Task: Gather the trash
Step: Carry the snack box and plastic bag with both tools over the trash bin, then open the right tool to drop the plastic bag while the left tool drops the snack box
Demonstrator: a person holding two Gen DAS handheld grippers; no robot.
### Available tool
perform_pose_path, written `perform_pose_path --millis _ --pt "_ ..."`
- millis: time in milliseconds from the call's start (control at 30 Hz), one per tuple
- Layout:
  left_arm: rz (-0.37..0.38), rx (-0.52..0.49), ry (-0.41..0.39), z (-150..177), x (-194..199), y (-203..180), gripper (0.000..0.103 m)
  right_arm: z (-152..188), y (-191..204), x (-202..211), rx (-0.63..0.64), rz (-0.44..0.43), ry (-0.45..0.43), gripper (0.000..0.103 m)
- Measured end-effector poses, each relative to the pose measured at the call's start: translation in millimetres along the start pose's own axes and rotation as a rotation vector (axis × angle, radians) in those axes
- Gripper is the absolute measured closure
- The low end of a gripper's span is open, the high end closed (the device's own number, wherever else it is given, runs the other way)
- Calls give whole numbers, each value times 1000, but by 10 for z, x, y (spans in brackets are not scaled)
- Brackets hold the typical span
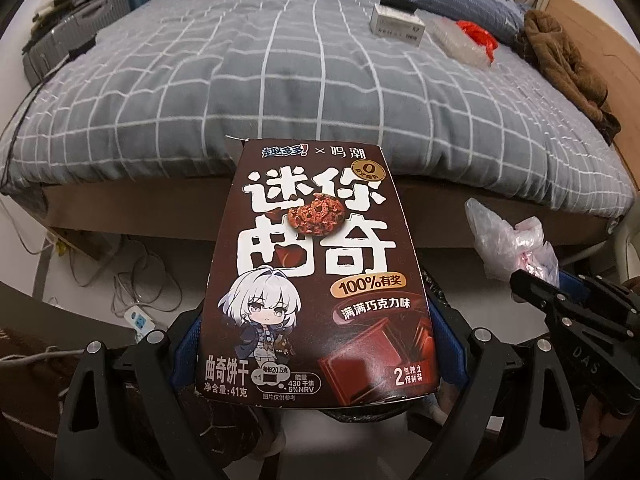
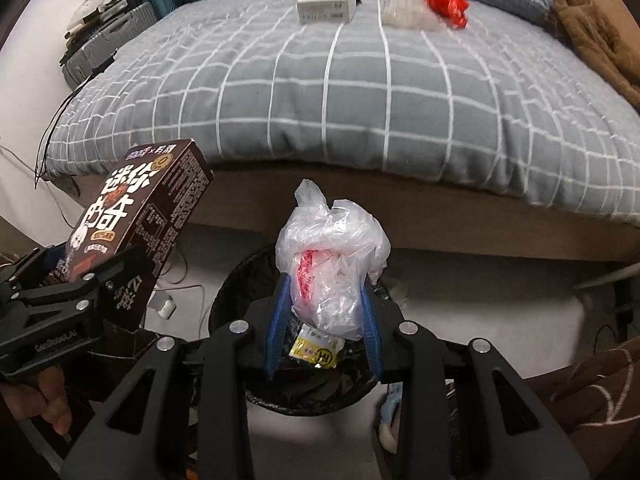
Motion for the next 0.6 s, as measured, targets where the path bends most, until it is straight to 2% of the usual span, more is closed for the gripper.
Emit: perform_pose_path --millis 400,600 --pt "9 25 72 74 -236 126 14 90 97 -448 27 -9 103 70" --pt "-13 62 79 105 -261 326 14 56 262 -504 53 -18 108 68"
Point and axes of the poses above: each gripper's, at about its wrist camera, not at the fingertips, and x roughly against the way its jaws point, y to its left, z to its underside, the point moved 3 cm from there along -x, roughly the way its jaws point, and after that the axes turned 7 degrees about z, right-handed, at the moved point
